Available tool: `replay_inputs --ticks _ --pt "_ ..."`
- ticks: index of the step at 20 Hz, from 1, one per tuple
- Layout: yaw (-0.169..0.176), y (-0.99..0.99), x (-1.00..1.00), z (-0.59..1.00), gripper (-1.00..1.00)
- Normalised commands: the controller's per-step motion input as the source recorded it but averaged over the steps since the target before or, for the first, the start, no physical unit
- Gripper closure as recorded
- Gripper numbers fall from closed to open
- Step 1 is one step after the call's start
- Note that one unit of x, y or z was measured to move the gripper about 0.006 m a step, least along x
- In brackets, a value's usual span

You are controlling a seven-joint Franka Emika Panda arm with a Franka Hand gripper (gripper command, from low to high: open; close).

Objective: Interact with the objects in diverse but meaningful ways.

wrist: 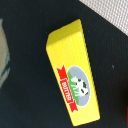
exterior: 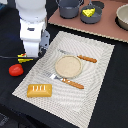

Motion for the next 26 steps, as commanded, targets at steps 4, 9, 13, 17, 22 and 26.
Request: replay_inputs --ticks 4,9,13,17,22,26 --pt "0.072 -0.12 -0.71 -0.11 -1.00" --pt "0.064 -0.12 -0.71 -0.14 -1.00" --pt "0.057 -0.07 -0.72 -0.18 -1.00" --pt "0.058 -0.05 -0.61 -0.24 -1.00" --pt "0.061 -0.04 -0.54 -0.28 -1.00" --pt "0.063 -0.03 -0.54 -0.32 -1.00"
